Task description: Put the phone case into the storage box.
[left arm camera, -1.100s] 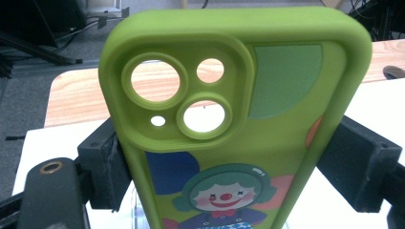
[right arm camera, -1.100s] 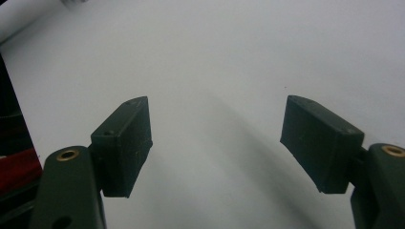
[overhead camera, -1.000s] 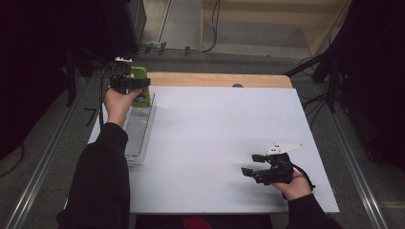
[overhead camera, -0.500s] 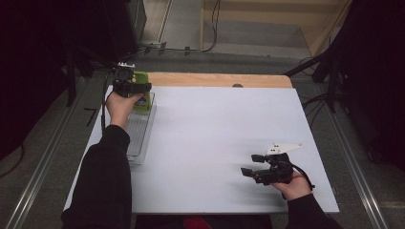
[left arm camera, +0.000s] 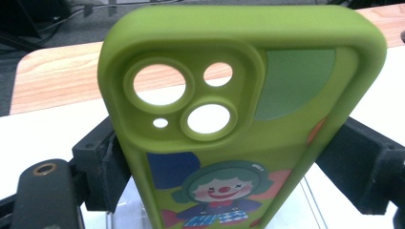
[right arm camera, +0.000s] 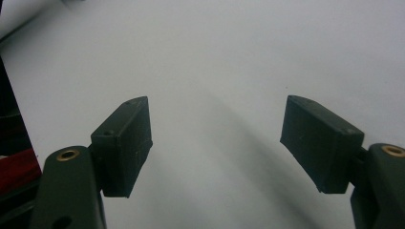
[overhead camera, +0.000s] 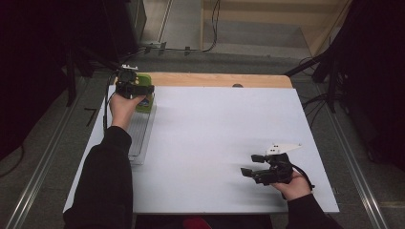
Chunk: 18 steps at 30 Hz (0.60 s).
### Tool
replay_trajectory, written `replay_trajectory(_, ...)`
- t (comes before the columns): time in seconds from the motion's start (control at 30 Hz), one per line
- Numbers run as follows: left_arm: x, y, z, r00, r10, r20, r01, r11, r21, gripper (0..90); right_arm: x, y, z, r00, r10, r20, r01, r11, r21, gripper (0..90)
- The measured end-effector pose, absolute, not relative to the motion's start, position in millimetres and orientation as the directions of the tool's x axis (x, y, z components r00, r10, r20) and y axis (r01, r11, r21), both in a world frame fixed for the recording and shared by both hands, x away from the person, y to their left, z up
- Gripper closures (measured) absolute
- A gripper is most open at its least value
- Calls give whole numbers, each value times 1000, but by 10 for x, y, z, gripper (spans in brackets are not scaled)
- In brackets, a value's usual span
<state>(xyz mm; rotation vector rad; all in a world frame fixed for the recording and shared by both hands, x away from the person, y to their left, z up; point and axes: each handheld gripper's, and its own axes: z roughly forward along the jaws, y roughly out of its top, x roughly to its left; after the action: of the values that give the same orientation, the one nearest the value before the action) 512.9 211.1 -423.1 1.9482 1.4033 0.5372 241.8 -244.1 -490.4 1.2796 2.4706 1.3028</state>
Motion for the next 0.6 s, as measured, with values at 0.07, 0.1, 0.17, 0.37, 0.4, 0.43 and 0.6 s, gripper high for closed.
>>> replay_trajectory(0.07,5124,2114,-4224,342,938,-54,664,-200,721,127,2418,-2441,-4905,-651,699,296,639,294,711,242)
replay_trajectory(0.1,5124,2118,-4223,348,936,-62,665,-199,719,114,2418,-2440,-4905,-651,699,297,640,294,710,242)
replay_trajectory(0.17,5127,2121,-4223,348,935,-75,675,-194,712,73,2417,-2438,-4905,-650,699,297,640,294,709,242)
replay_trajectory(0.37,5129,2122,-4240,355,930,-92,699,-198,687,0,2417,-2427,-4902,-656,697,291,634,300,712,242)
replay_trajectory(0.4,5126,2128,-4233,355,931,-90,698,-200,688,0,2418,-2426,-4902,-657,695,291,634,300,713,242)
replay_trajectory(0.43,5126,2128,-4233,355,931,-90,698,-200,688,0,2418,-2426,-4902,-657,695,291,634,300,713,242)
replay_trajectory(0.6,5100,2162,-4186,339,936,-97,706,-184,684,0,2419,-2421,-4905,-658,694,292,634,301,713,242)
